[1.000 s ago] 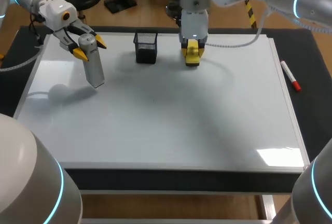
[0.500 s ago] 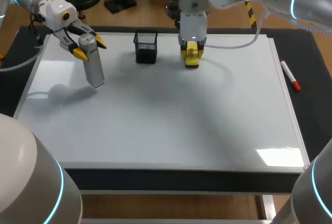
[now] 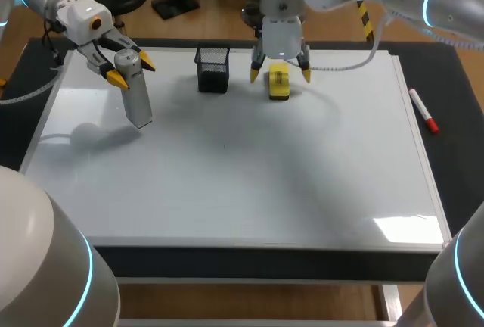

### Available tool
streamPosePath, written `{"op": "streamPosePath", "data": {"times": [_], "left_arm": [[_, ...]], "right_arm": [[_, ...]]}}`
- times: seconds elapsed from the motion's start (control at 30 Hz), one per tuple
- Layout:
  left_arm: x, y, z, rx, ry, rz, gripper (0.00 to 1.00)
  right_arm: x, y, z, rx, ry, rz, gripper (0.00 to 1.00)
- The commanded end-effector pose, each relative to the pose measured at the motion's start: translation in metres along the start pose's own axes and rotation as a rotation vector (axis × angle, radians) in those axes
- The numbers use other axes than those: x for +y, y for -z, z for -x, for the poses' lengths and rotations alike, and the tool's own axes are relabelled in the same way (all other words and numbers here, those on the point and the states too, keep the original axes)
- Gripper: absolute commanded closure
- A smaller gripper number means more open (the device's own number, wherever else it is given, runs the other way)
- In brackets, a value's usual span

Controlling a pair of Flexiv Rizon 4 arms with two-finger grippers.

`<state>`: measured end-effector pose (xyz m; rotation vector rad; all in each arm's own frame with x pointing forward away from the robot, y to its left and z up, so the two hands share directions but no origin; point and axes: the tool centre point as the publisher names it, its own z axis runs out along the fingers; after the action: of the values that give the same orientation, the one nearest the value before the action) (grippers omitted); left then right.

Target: Pick up the inspection probe, press it on each red-marked spot on the whiteboard one by one, put down the probe, pick up the eraser, and wipe off all the red marks.

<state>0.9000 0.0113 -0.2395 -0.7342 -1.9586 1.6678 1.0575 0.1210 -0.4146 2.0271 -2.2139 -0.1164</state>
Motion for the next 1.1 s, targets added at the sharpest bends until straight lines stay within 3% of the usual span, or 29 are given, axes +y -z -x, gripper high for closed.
{"op": "streamPosePath", "data": {"times": [0.03,0.43,0.77,1.1], "left_arm": [[0.000,0.002,0.001,0.006,-0.001,-0.001,1.00],[0.000,0.002,0.001,0.006,-0.001,-0.001,1.00],[0.000,0.002,0.001,0.006,-0.001,-0.001,1.00],[0.000,0.002,0.001,0.006,-0.001,-0.001,1.00]], "right_arm": [[0.007,0.008,-0.011,0.001,-0.044,-0.016,0.00],[0.013,0.030,-0.036,-0.052,-0.170,-0.017,0.00],[0.021,0.056,-0.063,-0.252,-0.402,-0.002,0.00],[0.024,0.083,-0.092,-0.388,-0.653,-0.001,0.00]]}}
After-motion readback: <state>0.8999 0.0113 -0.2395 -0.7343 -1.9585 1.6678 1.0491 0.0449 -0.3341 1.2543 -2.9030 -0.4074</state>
